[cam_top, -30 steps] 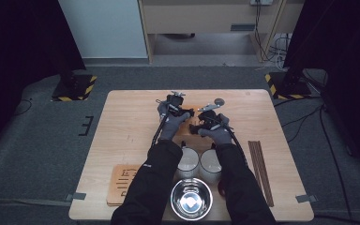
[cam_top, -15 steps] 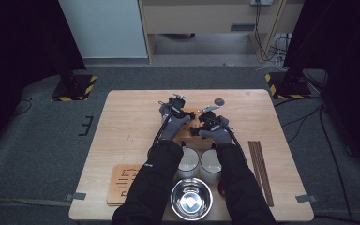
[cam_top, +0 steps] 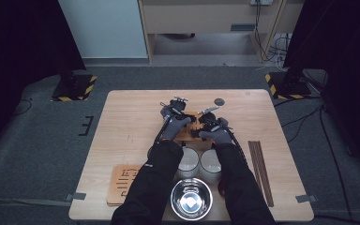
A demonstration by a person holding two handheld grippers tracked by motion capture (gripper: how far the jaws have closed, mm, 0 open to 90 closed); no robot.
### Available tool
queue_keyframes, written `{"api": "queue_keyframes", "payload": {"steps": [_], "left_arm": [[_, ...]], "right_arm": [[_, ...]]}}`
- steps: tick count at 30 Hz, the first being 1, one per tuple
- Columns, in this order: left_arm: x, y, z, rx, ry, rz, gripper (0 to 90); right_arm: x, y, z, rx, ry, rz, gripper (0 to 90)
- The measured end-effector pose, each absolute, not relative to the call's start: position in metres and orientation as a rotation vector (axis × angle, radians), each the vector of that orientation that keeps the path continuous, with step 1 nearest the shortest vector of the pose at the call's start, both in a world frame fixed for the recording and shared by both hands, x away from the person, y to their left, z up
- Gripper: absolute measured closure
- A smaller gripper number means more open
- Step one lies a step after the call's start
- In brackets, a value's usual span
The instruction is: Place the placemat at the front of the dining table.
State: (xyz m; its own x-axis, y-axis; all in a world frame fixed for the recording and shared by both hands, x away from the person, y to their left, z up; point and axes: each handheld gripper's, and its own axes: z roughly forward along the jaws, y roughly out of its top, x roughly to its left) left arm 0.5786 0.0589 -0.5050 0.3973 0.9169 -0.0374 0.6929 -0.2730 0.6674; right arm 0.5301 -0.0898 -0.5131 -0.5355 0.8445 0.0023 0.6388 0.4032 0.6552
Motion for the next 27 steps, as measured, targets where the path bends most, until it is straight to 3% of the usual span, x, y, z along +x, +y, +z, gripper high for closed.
{"api": "queue_keyframes", "payload": {"steps": [27], "left_arm": [[0.5778, 0.0603, -0.5074, 2.079, 1.407, 0.435, 10.4]], "right_arm": [[0.529, -0.0915, -0.5179, 1.317, 2.348, 0.838, 12.3]]}}
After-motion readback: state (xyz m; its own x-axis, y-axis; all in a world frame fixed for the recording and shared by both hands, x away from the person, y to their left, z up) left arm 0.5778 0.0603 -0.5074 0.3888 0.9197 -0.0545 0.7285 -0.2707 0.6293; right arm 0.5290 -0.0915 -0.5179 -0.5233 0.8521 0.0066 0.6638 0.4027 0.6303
